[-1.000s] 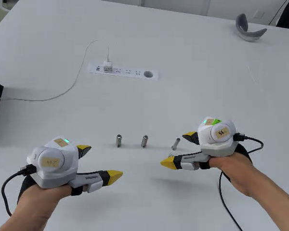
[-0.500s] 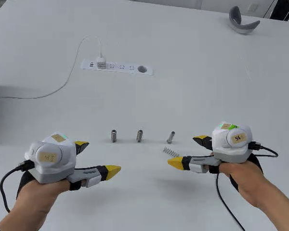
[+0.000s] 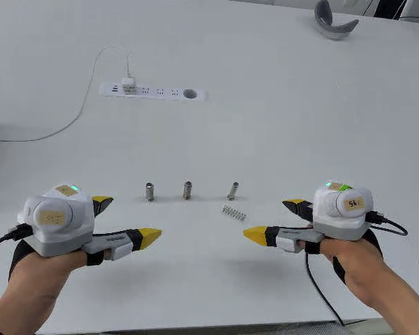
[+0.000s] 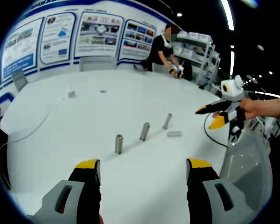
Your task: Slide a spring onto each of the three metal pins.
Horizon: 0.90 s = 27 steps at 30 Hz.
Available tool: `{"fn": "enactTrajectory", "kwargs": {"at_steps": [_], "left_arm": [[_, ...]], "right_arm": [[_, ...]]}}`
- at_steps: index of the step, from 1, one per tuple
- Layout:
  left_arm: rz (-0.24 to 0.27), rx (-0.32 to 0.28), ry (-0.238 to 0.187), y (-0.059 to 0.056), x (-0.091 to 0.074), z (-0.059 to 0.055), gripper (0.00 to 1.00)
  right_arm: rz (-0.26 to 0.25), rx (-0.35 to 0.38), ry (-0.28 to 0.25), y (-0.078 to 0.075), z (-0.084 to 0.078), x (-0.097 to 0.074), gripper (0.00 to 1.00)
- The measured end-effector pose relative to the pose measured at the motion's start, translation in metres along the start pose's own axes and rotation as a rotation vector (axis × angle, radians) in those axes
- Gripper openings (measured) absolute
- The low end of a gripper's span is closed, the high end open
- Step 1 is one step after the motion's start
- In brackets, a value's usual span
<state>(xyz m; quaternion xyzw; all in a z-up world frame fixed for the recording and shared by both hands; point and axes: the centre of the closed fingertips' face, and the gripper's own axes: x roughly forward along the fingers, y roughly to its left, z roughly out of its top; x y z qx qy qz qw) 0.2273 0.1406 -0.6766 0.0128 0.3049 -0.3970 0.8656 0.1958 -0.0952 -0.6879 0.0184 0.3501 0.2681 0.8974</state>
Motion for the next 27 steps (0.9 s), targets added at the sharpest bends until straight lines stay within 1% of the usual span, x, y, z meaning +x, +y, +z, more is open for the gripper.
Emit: {"fn": "enactTrajectory", "kwargs": {"at_steps": [9, 11, 15, 21, 27], "left_arm": [[-0.011, 0.012, 0.012, -0.014, 0.006, 0.001, 0.77], [-0.013, 0.014, 0.015, -0.017, 0.007, 0.002, 0.77], [-0.018, 0.022, 0.022, -0.021, 0.011, 0.003, 0.78], [-0.028, 0.040, 0.035, -0.030, 0.020, 0.004, 0.79], [-0.044, 0.053, 0.046, -0.041, 0.030, 0.006, 0.78]], "right_arm": [[-0.029, 0.033, -0.027, -0.015, -0.008, -0.018, 0.81], [-0.028, 0.038, -0.028, -0.017, -0.011, -0.021, 0.81], [-0.028, 0.043, -0.023, -0.019, -0.017, -0.024, 0.82], [-0.016, 0.051, -0.017, -0.019, -0.025, -0.027, 0.83], [-0.017, 0.061, -0.023, -0.027, -0.027, -0.032, 0.83]]}}
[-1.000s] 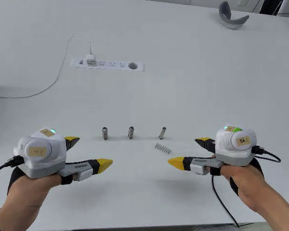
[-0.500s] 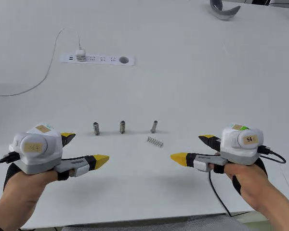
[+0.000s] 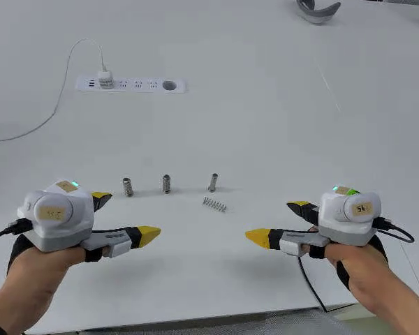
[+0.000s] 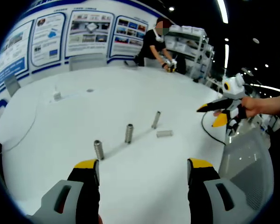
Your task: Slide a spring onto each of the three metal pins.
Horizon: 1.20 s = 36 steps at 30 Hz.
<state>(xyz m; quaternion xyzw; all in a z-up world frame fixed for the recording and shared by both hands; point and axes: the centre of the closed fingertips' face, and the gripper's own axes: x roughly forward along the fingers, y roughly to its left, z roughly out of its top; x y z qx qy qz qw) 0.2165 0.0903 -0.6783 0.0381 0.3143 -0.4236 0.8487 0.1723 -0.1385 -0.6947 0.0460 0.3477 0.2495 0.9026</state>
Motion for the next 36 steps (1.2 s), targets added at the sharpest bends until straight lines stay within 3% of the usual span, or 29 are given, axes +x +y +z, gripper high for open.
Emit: {"fn": "enactTrajectory", "kwargs": {"at_steps": [10, 20, 30, 36], "left_arm": [[-0.045, 0.038, 0.025, -0.013, 0.022, 0.006, 0.78], [-0.110, 0.103, 0.059, -0.037, 0.042, 0.011, 0.78], [-0.175, 0.154, 0.097, -0.055, 0.060, 0.009, 0.77], [-0.211, 0.206, 0.134, -0.059, 0.068, 0.006, 0.77]], "right_arm": [[-0.003, 0.008, -0.008, -0.012, -0.001, -0.009, 0.83], [0.009, 0.018, 0.000, -0.013, -0.012, -0.011, 0.83], [0.011, 0.028, -0.005, -0.013, -0.014, -0.013, 0.83], [0.016, 0.031, -0.001, -0.014, -0.016, -0.014, 0.83]]}}
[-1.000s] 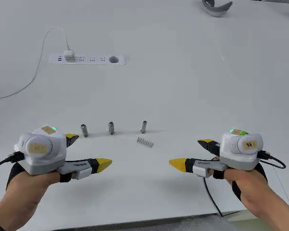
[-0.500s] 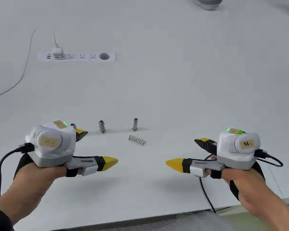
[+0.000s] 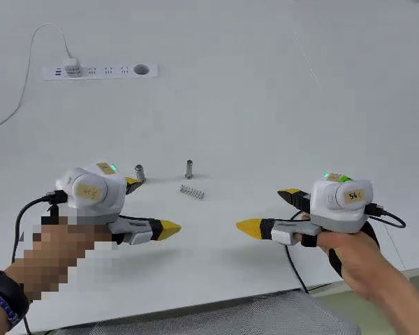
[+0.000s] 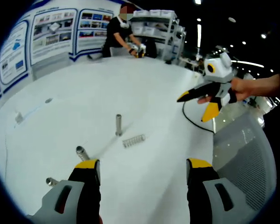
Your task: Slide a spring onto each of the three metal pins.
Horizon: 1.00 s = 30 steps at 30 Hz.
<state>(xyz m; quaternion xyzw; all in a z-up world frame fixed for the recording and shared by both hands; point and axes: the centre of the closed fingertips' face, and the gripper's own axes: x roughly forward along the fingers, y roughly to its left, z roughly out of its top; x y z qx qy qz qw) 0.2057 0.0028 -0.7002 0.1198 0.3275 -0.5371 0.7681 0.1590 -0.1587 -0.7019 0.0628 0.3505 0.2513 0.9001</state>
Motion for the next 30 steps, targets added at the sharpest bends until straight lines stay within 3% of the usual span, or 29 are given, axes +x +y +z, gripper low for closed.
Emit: {"fn": "enactTrajectory", "kwargs": {"at_steps": [5, 13, 30], "left_arm": [[-0.015, 0.028, 0.019, 0.001, 0.006, 0.002, 0.77], [-0.070, 0.116, 0.083, -0.003, 0.023, 0.001, 0.79], [-0.128, 0.199, 0.135, -0.009, 0.055, 0.009, 0.77]], "right_arm": [[0.003, 0.002, 0.003, 0.001, -0.002, 0.001, 0.83], [0.018, -0.007, 0.006, 0.004, -0.001, 0.004, 0.84], [0.049, -0.026, 0.012, 0.018, 0.001, 0.006, 0.84]]}}
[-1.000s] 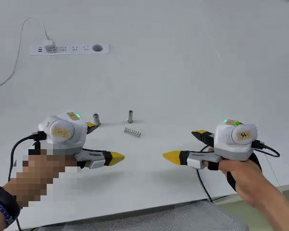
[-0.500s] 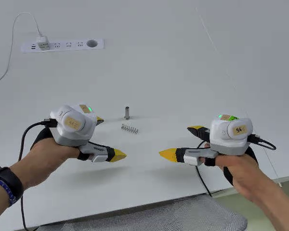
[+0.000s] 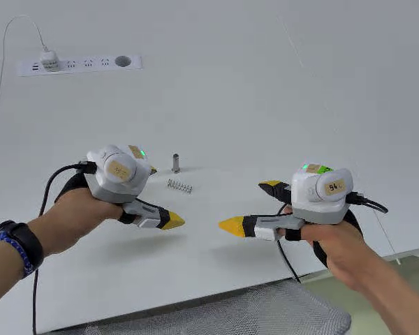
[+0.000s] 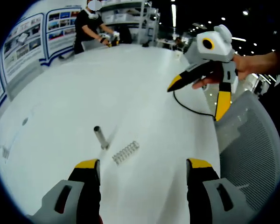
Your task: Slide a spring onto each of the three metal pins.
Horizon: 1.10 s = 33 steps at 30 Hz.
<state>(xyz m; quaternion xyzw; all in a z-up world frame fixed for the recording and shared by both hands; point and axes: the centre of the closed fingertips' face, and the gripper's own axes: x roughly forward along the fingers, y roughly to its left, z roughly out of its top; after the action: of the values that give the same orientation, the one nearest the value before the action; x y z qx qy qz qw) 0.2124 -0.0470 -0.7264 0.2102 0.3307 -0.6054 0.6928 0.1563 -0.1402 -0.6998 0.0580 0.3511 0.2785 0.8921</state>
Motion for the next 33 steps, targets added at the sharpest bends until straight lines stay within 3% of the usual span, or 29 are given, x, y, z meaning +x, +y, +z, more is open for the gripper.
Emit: {"fn": "enactTrajectory", "kwargs": {"at_steps": [4, 13, 21, 25, 33], "left_arm": [[-0.001, 0.009, 0.010, 0.002, 0.008, 0.000, 0.73], [-0.027, -0.017, 0.007, -0.005, 0.023, 0.006, 0.71], [-0.039, -0.022, 0.007, -0.004, 0.032, 0.008, 0.70], [-0.054, -0.014, 0.048, -0.005, 0.036, 0.000, 0.63], [-0.060, -0.020, 0.068, -0.009, 0.036, -0.007, 0.57]], "right_arm": [[0.008, -0.003, 0.000, 0.003, 0.001, 0.000, 0.84], [0.021, -0.008, 0.007, 0.009, 0.001, 0.002, 0.84], [0.017, -0.006, 0.009, 0.006, 0.001, 0.001, 0.83], [0.026, 0.001, 0.007, 0.007, 0.002, 0.003, 0.82], [0.037, 0.003, 0.011, 0.012, 0.000, 0.006, 0.81]]}}
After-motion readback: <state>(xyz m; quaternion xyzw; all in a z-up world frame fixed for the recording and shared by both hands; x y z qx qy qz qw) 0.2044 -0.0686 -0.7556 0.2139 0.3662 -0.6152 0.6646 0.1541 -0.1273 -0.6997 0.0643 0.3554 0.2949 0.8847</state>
